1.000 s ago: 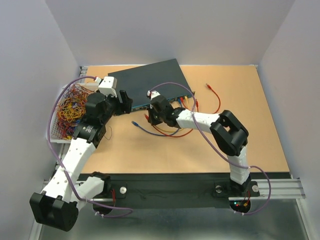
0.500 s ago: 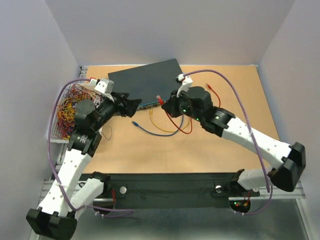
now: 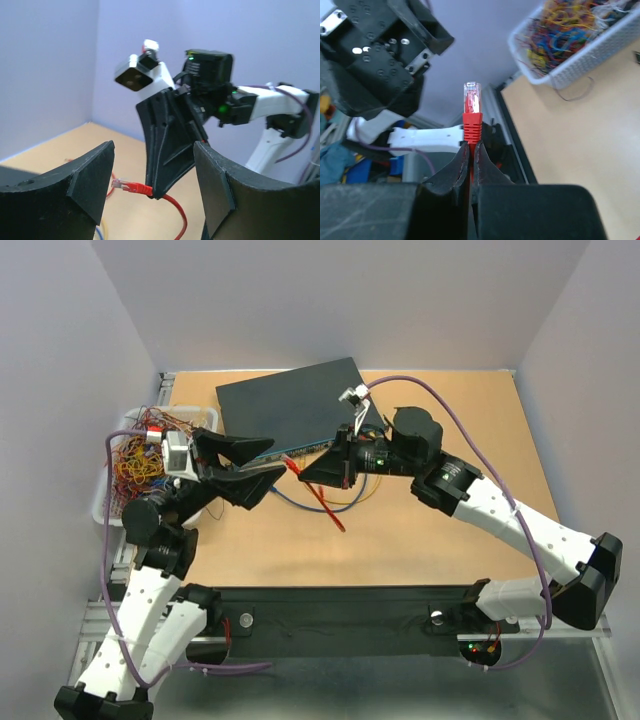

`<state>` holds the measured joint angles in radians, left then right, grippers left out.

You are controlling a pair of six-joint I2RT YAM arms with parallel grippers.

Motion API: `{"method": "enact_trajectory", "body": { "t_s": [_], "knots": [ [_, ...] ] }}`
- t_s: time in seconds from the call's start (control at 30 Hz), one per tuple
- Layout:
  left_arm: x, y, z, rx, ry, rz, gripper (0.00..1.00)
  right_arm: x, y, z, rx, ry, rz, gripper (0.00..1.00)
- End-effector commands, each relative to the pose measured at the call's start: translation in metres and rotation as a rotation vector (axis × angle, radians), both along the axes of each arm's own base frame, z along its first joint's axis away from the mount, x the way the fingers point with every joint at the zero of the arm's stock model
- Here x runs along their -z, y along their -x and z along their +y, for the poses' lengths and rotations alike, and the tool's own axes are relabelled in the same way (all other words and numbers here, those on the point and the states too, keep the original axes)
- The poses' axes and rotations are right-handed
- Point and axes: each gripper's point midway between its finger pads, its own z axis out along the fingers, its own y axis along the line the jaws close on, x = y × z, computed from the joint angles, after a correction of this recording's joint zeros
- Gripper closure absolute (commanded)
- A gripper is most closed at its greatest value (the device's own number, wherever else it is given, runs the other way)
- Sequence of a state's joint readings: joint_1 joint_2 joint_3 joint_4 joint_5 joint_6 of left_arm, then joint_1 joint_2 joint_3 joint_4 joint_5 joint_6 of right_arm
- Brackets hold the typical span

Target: Insert the plug into the switch port

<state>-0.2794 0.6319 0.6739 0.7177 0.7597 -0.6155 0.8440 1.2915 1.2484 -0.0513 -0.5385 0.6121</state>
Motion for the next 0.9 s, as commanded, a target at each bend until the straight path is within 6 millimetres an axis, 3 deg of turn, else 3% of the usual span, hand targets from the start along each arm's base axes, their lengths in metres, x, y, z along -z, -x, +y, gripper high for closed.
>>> {"method": "enact_trajectory", "body": {
  "t_s": [0.0, 0.13, 0.47, 0.87],
  "knots": [
    [-0.030, 0.043, 0.002, 0.109, 0.065, -0.149, 0.25, -0.053, 0.038, 0.004, -0.223, -0.192, -0.036, 1.00],
    [-0.031, 0.048, 0.003, 0.129, 0.084, -0.148, 0.28, -0.069, 0.053, 0.002, -0.310, -0.283, -0.050, 1.00],
    [-0.025, 0.047, 0.001, 0.170, 0.104, -0.100, 0.43, -0.076, 0.060, -0.001, -0.353, -0.324, -0.072, 1.00],
    [-0.020, 0.034, -0.002, 0.171, 0.116, -0.051, 0.43, -0.082, 0.066, -0.004, -0.375, -0.340, -0.098, 1.00]
  ]
}}
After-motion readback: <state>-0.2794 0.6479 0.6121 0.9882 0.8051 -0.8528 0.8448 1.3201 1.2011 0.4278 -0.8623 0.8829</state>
